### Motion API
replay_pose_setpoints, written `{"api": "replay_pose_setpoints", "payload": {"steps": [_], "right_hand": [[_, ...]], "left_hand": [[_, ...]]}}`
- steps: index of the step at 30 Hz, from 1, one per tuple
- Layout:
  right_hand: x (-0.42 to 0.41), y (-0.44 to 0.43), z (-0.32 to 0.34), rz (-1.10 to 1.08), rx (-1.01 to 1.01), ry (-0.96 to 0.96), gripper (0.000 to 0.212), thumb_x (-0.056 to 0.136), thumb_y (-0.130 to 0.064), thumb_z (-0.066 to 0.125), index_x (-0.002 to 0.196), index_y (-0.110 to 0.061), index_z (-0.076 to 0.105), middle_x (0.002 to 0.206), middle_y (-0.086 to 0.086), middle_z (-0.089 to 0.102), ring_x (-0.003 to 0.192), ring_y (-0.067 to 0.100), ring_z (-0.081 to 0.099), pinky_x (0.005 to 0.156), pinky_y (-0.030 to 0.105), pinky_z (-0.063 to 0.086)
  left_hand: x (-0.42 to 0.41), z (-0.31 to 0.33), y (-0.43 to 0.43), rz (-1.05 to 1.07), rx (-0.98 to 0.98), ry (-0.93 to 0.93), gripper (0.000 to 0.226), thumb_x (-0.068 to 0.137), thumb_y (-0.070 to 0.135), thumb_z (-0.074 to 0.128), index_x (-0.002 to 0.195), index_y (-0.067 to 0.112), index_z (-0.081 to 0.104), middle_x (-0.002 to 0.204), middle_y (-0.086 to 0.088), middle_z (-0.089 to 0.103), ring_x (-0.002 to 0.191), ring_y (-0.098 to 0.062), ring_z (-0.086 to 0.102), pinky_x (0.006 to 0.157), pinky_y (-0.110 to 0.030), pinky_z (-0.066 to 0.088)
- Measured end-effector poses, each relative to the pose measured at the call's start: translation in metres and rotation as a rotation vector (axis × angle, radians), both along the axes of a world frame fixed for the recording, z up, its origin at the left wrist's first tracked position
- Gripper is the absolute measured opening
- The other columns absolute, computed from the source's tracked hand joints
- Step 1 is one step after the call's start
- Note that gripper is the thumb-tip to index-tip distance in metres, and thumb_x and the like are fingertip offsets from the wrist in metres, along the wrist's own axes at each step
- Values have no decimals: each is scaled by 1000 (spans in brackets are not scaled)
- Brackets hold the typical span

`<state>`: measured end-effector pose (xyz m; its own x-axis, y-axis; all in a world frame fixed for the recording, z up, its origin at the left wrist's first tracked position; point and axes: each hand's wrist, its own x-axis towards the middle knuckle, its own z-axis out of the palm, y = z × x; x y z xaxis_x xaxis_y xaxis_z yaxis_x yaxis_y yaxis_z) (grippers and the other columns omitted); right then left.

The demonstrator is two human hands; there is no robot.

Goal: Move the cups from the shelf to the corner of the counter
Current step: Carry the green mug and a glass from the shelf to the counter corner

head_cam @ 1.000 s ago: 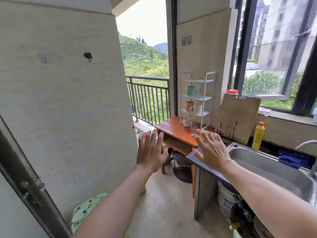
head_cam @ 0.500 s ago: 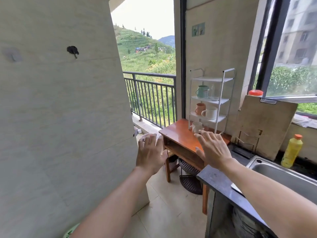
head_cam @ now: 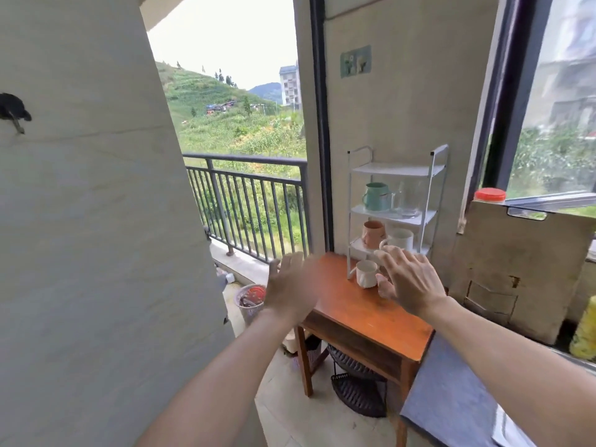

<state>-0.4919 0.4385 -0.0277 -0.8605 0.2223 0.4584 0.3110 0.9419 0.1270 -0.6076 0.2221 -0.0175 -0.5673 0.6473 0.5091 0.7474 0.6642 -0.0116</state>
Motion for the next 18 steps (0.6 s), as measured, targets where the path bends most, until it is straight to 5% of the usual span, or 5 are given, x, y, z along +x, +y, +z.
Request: {"api": "replay_pose_setpoints", "payload": {"steps": [11,18], "right_hand": [[-130,115,-16,-111,-95,30,42,83,-29,62,118,-8,53,106,13,62,92,33,60,75,44,49],[-212,200,-9,-220,-163,103,40,91,-33,50,124,-11,47,115,12,59,97,31,59,71,41,48]], "left_hand": [[-147,-31,127,-134,-41,-22,45,89,42,42,126,16,44,122,-5,53,113,-23,48,99,-42,36],[-239,-20,224,-193,-1,-62,46,90,39,43,128,14,46,126,-5,53,114,-25,49,98,-39,36]]}}
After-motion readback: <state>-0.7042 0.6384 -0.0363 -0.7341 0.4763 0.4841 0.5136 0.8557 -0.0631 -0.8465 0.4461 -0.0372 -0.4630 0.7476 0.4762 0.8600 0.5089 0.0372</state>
